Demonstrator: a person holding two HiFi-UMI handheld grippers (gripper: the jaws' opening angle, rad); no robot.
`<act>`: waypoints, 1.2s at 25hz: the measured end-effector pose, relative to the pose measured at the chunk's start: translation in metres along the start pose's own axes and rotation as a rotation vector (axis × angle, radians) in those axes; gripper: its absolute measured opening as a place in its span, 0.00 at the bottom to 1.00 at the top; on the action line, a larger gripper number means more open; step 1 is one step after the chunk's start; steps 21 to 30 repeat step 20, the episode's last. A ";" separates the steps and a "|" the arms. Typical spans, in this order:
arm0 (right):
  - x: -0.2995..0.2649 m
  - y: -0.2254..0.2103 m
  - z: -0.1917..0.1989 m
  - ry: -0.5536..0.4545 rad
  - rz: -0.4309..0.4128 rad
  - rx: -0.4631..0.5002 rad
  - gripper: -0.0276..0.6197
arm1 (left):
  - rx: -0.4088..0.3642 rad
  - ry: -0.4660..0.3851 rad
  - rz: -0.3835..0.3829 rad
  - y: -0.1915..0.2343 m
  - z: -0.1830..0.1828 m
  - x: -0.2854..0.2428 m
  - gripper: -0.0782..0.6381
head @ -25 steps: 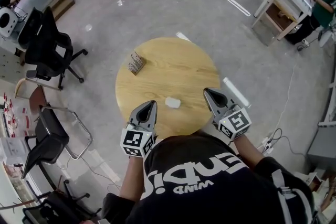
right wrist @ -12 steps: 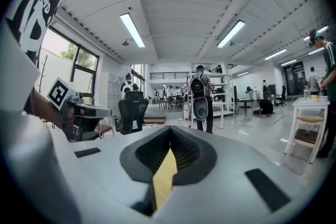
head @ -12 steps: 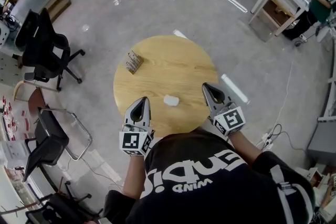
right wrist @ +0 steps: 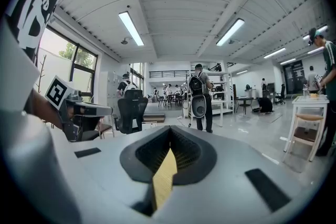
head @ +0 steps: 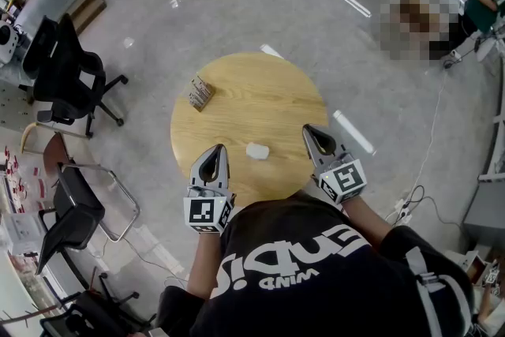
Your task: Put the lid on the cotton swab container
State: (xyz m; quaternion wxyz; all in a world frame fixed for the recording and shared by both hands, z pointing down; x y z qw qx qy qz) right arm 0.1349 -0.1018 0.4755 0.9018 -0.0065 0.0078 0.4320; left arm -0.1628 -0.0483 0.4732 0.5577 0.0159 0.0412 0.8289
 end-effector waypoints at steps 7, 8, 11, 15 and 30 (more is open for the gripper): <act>-0.003 0.003 0.003 0.019 -0.014 -0.008 0.05 | 0.007 0.009 -0.009 0.002 0.000 -0.001 0.12; -0.004 0.003 0.003 0.021 -0.016 -0.009 0.05 | 0.010 0.011 -0.011 0.002 0.000 -0.001 0.12; -0.004 0.002 0.005 0.025 -0.019 -0.010 0.05 | 0.012 0.015 -0.016 0.003 0.002 -0.002 0.12; -0.003 0.002 0.007 0.026 -0.025 -0.013 0.05 | 0.010 0.018 -0.013 0.001 0.002 -0.003 0.12; -0.003 0.002 0.006 0.029 -0.028 -0.014 0.05 | 0.004 0.025 -0.010 0.000 0.002 -0.002 0.12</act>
Point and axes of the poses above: the fingertips, and each gripper's own axes: x backward along the fingers, y to its left, z out of its underside, the point moved 10 cm from there along x, backward along the fingers, and after that the axes turned 7 degrees about -y, right-handed, at the moved point
